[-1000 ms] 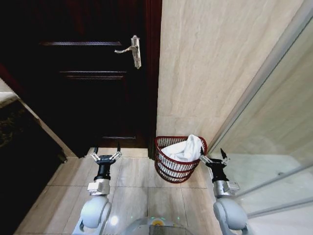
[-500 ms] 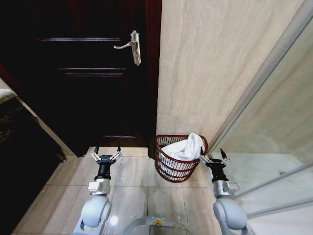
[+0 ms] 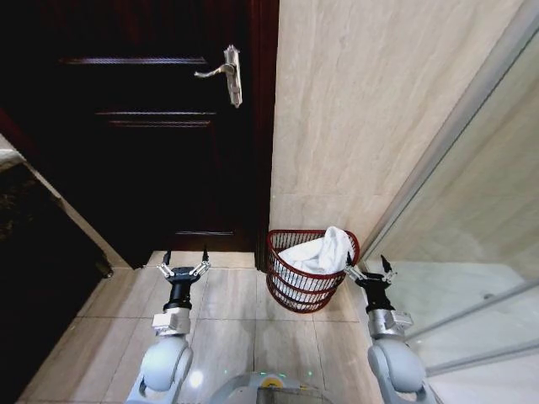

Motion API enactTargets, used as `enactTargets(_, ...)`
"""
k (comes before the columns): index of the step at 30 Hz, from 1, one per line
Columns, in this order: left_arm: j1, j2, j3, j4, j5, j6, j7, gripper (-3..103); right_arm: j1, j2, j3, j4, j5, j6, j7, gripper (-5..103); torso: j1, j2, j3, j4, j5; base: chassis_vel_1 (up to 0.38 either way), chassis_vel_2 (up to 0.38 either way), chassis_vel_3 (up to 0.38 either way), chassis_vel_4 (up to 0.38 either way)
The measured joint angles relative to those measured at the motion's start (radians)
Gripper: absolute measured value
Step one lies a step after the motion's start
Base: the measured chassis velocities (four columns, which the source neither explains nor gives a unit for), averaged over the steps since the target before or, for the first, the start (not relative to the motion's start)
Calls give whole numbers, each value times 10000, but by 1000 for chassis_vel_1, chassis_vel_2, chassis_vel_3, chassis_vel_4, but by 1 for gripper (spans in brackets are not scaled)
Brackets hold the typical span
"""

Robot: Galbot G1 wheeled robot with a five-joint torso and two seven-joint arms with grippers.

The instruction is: Discard the used towel into the hamper.

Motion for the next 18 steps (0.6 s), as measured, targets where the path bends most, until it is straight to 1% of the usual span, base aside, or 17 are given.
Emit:
enactTargets(14,2,-18,-34,-44,29,-13,-34,100,-30,-16,4,28,-29,-21,-8,100,-101,-378,-278,0,0,0,0,0,0)
enactTargets(18,31,-52,17,-7,226,-78,-71,100,-143,-15,61,17,-14,45,-8,100,-135,-537,-401,0,0,0,0,0,0)
